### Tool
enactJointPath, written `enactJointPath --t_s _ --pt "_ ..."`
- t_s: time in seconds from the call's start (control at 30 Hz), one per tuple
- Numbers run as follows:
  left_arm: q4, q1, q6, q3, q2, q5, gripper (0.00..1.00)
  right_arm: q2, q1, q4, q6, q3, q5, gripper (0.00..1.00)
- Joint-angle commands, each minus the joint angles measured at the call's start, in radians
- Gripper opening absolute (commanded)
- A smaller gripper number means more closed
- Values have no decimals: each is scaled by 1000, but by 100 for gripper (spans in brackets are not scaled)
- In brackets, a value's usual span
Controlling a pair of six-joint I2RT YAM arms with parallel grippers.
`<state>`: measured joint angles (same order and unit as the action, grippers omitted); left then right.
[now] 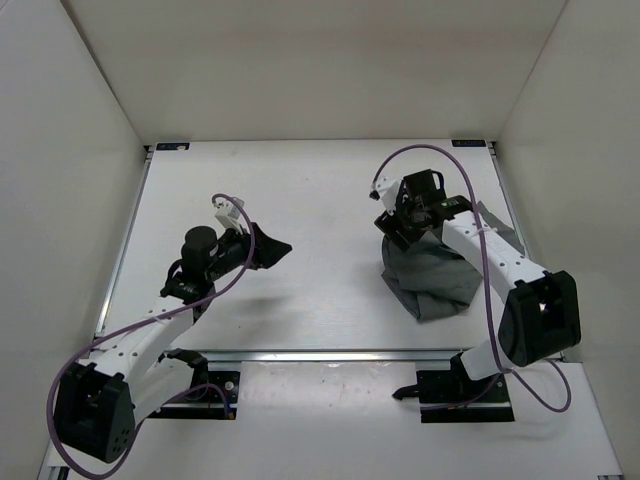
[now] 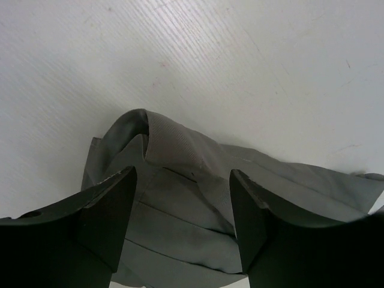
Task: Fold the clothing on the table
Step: Grab the skirt from the pile, then flatten the skirt out
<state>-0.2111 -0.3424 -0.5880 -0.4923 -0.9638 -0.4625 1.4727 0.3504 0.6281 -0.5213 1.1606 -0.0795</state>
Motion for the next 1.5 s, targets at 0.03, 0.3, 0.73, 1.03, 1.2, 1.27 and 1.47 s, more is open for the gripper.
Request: enactJointPath --t_s 0.03,0.3,0.73,1.03,1.2,1.27,1.47 --pt "-37 -3 -22 3 2 -25 66 31 -2 -41 -89 5 21 58" --pt "-65 13 -47 23 7 -35 66 87 -11 -94 -151 1 -35 44" --pt "-80 0 -15 53 -4 -16 69 -70 42 -119 -83 93 -180 0" --pt "-241 -76 59 121 13 94 71 -255 159 -321 260 183 -117 1" --pt "-365 -121 128 133 -24 165 74 -313 95 -381 386 209 -97 0" --pt "-416 -118 120 147 -45 171 74 -319 70 -366 399 221 -104 0" --pt "-436 -92 106 159 -79 197 73 -362 -48 -338 445 148 -138 0"
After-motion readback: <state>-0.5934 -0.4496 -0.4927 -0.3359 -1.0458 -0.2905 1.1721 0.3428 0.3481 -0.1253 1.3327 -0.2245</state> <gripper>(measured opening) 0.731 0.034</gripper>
